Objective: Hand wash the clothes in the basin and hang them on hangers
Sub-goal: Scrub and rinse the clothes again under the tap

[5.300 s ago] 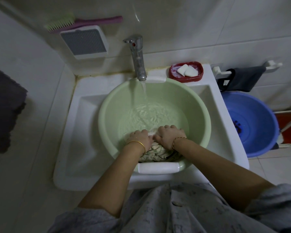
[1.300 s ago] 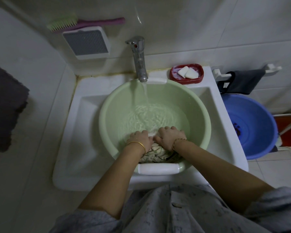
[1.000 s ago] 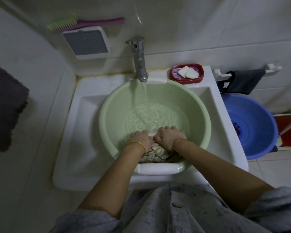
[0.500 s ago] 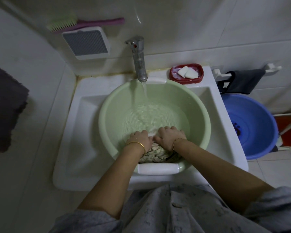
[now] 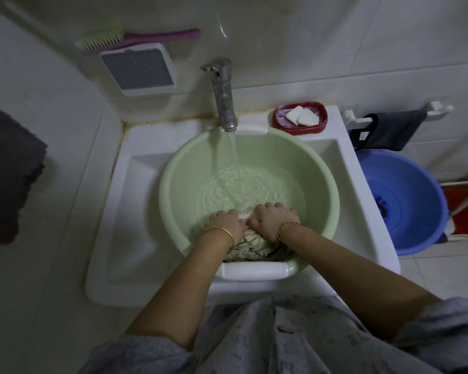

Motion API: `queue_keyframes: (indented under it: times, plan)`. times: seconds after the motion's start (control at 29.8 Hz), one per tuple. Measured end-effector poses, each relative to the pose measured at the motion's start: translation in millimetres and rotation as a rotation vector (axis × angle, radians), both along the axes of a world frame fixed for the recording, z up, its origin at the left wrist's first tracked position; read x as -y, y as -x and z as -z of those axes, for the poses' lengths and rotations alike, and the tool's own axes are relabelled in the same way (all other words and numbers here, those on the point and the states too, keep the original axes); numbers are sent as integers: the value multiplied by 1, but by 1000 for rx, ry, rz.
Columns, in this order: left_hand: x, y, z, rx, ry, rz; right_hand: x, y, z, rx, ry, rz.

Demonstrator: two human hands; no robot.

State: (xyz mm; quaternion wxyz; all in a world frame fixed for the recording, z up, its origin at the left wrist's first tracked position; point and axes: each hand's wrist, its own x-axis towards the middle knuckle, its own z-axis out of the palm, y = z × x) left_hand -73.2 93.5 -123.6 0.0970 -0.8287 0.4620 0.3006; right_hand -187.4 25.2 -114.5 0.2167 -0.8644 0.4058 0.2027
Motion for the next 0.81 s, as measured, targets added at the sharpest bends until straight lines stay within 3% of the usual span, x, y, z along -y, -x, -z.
queue_keyframes:
  times: [0.81]
  plan:
    - [1, 0, -1, 7, -3, 8, 0, -1, 2, 6, 9, 5]
